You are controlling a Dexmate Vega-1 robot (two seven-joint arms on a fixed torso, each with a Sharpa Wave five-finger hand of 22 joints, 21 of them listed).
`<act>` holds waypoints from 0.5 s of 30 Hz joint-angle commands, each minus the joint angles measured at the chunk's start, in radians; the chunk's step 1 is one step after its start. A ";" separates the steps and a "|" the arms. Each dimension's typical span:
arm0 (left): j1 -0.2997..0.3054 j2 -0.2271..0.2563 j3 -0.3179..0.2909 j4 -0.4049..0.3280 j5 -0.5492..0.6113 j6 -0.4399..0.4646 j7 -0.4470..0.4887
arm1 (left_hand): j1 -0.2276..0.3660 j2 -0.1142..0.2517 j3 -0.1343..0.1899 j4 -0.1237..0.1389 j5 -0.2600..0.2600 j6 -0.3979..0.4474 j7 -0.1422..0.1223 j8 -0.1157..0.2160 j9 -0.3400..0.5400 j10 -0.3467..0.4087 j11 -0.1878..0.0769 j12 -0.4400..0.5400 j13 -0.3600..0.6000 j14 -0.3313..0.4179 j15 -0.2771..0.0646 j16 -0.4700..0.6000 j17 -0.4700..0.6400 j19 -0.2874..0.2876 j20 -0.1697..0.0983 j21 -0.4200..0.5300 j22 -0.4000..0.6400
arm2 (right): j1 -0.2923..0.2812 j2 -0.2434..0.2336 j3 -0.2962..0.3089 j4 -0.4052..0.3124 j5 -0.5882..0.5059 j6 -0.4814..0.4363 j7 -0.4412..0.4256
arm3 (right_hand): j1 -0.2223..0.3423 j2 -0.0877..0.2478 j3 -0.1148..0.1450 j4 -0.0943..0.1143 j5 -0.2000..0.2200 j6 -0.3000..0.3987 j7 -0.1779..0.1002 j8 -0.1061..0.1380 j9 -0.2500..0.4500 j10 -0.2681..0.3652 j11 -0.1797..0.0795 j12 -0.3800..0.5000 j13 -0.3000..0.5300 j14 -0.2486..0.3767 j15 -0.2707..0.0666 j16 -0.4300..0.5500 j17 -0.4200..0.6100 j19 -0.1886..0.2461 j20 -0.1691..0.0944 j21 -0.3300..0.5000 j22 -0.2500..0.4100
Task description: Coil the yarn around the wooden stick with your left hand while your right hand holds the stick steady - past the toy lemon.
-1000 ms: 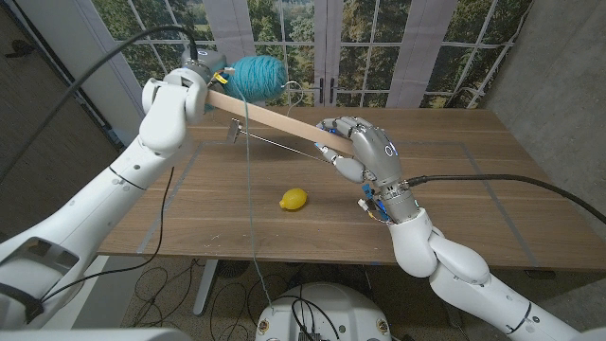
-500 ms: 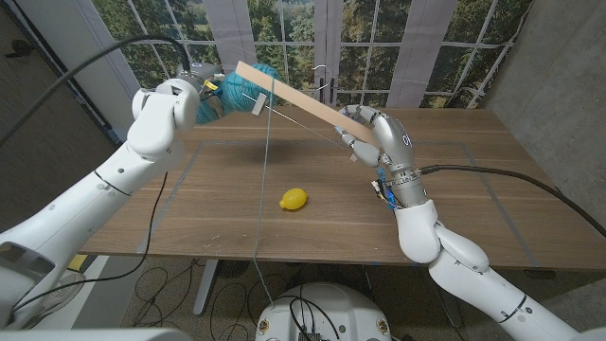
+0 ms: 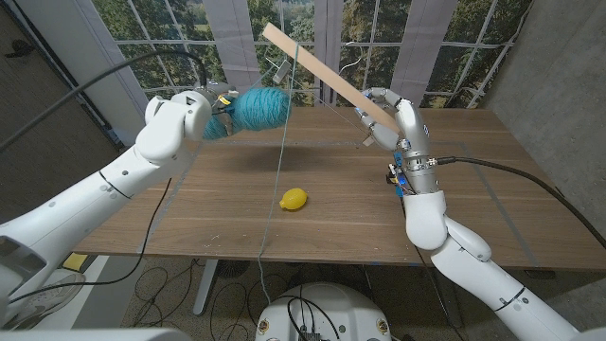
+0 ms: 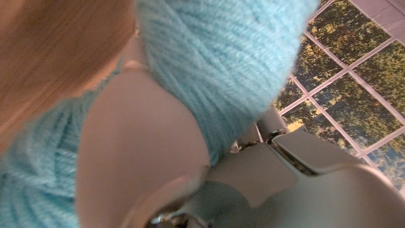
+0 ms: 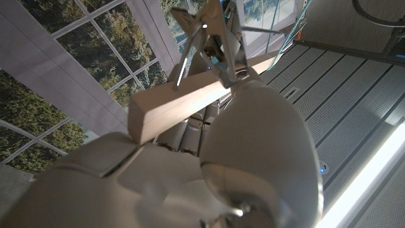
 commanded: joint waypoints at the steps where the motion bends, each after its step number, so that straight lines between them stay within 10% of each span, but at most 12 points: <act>1: -0.021 0.011 0.068 -0.058 0.037 -0.045 -0.147 | 0.101 0.145 0.135 0.037 0.009 0.070 -0.032 0.003 0.003 0.082 -0.073 -0.005 0.003 0.368 -0.370 0.001 0.246 0.019 -0.192 0.008 0.004 | 0.018 0.028 0.035 0.020 -0.015 -0.004 -0.019 | 0.027 0.025 0.002 0.005 0.006 0.218 -0.204 0.003 0.003 0.151 -0.146 -0.001 0.001 0.011 -0.098 -0.009 0.005 -0.007 -0.128 0.012 -0.001; 15: 0.021 0.003 0.058 -0.256 0.173 -0.094 -0.434 | 0.100 0.144 0.138 0.037 0.011 0.071 -0.029 0.001 0.003 0.085 -0.069 -0.013 0.008 0.367 -0.370 0.001 0.254 0.012 -0.193 0.008 0.004 | 0.034 0.084 0.066 0.091 0.028 -0.069 -0.082 | 0.027 0.026 0.001 0.007 0.006 0.218 -0.203 0.002 0.003 0.152 -0.146 -0.004 0.002 0.013 -0.098 -0.018 0.016 -0.012 -0.127 0.022 -0.008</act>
